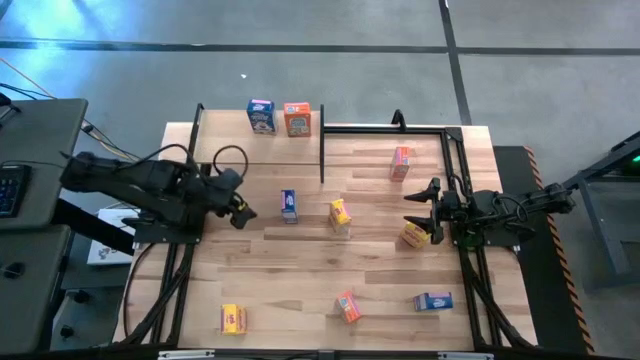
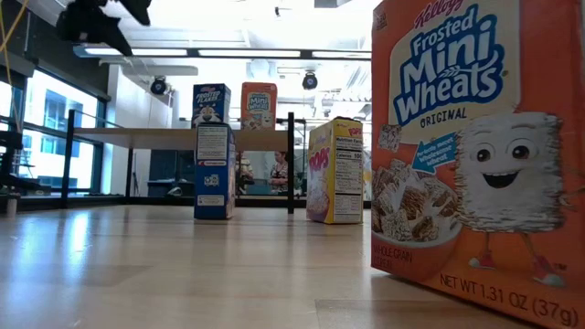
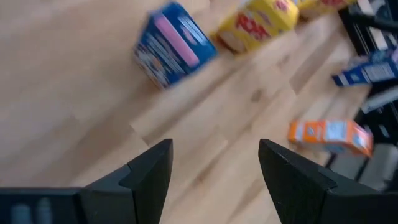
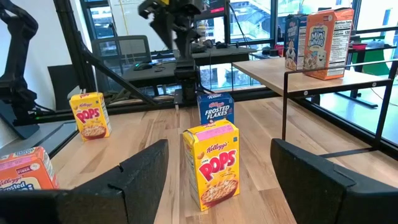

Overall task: Stack cereal on shelf
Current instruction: Put the bottom left yellow cereal box on the shelf

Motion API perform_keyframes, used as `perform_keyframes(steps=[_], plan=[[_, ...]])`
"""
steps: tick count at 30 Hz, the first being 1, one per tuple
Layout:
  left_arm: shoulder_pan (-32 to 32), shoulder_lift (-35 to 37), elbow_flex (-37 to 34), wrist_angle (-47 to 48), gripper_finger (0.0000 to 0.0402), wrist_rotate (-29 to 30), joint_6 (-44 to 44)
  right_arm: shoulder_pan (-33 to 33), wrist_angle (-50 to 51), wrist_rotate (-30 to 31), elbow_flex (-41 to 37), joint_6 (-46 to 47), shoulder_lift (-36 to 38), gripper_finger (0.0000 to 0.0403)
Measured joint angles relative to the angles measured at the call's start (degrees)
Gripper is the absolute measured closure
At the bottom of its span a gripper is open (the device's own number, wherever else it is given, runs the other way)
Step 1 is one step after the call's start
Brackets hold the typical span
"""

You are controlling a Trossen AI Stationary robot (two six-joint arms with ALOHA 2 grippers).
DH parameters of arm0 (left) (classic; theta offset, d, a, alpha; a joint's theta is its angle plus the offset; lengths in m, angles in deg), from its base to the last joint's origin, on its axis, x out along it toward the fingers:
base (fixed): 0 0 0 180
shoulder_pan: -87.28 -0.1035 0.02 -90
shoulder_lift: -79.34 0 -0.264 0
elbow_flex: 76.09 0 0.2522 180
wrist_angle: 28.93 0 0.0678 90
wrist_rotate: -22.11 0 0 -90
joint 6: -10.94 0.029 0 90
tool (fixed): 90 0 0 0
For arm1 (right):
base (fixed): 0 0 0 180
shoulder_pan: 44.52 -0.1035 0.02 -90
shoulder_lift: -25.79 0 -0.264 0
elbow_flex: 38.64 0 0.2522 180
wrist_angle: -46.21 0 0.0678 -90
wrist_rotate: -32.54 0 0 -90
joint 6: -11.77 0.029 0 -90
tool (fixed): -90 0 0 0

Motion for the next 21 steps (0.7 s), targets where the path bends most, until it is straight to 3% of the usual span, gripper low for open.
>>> perform_keyframes(steps=[8,21], plan=[[9.08,-6.35,4.60,5.84,0.0174,-0.42,-12.84,0.01,0.23,0.00,0.00,0.01,0.00,0.0129],[25.11,-13.19,4.86,5.76,0.0174,-0.42,-38.05,0.00,1.12,0.00,0.00,-0.01,0.01,0.0129]])
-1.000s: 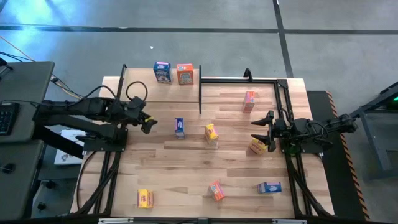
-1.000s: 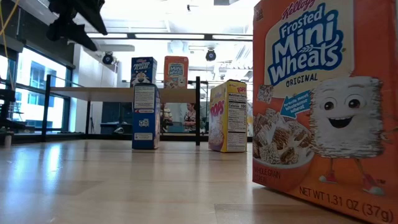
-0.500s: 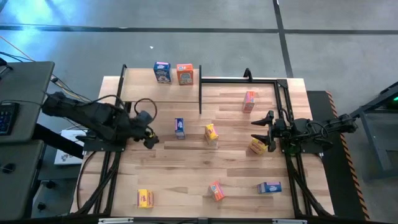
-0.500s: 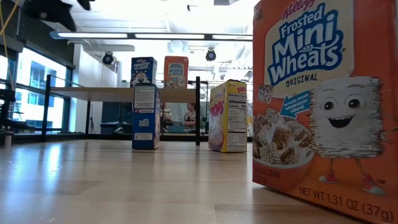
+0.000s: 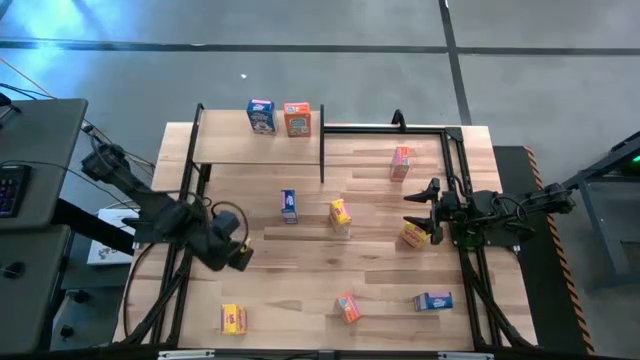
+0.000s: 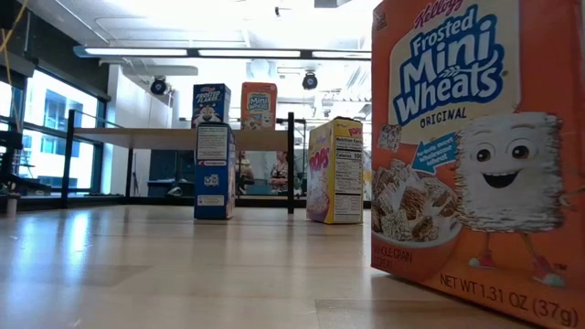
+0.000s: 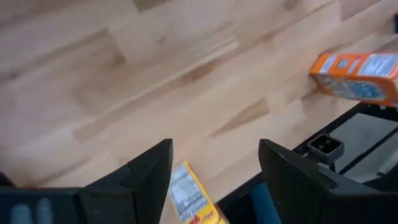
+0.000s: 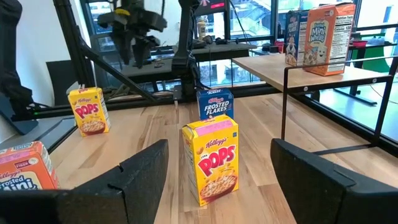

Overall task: Stack cereal on shelf
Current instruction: Put the bottom left yellow cereal box on the shelf

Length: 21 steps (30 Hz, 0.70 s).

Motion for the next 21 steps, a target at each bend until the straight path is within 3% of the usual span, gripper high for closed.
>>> perform_keyframes(steps=[11,21], plan=[[10.78,-4.38,0.79,-2.46,0.0174,-0.15,-17.71,0.01,0.30,-0.01,0.00,0.00,0.00,0.0129],[16.54,-12.09,11.63,3.39,0.0174,0.02,-26.05,0.00,0.48,-0.02,0.02,0.01,-0.01,0.0129]])
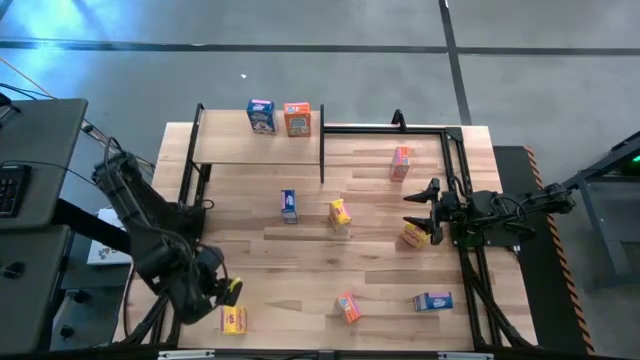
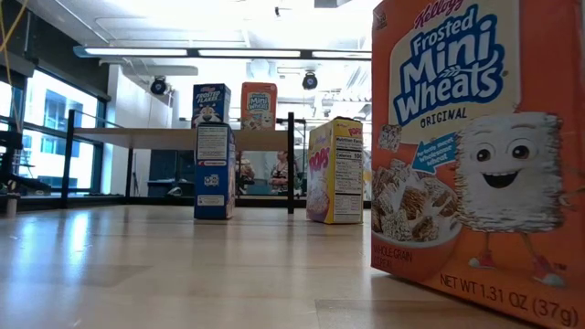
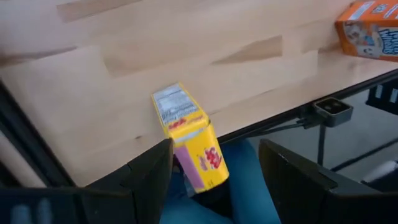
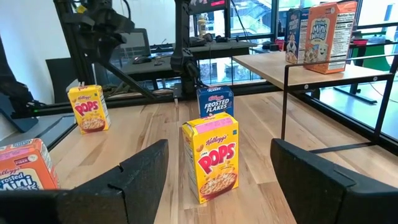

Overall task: Stack cereal on shelf
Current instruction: Put the bottom left yellow cereal box on the shelf

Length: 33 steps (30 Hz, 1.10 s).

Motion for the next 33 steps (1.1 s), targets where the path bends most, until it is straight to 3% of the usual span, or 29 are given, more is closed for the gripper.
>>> perform_keyframes(steps=[6,17,33], plan=[[1.80,-4.72,5.46,4.20,0.0174,0.04,-3.04,0.01,0.07,0.00,0.00,0.00,0.01,0.0129],[3.93,-9.37,5.81,3.76,0.0170,0.02,-10.55,0.01,0.13,0.00,0.00,0.00,0.01,0.0129],[4.41,-14.36,5.81,0.62,0.0100,0.42,-8.94,0.00,0.15,0.00,0.00,-0.02,0.01,0.0129]])
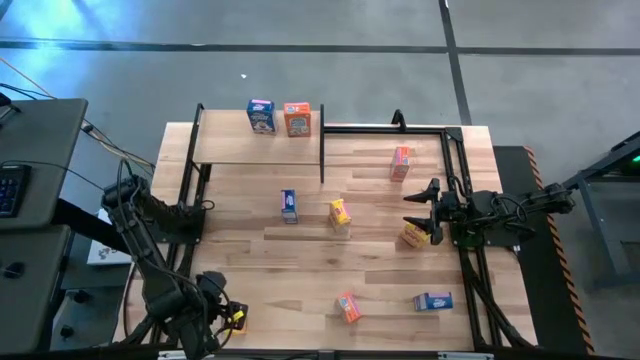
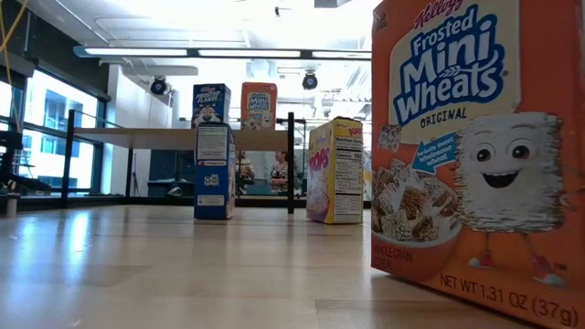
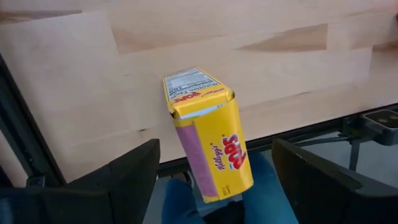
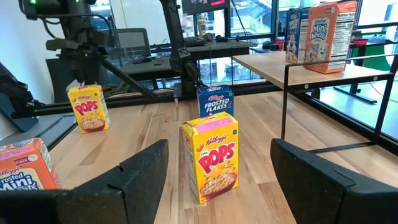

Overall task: Stack cereal on shelf
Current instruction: Put the bottom left yellow cereal box on the shelf

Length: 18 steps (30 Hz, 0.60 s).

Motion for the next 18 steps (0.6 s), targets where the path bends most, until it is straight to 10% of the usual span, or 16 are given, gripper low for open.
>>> perform_keyframes(steps=[18], plan=[[-0.04,-4.82,-0.02,-1.30,0.0099,0.05,2.15,0.00,-0.02,0.00,0.00,0.02,0.00,0.0129]])
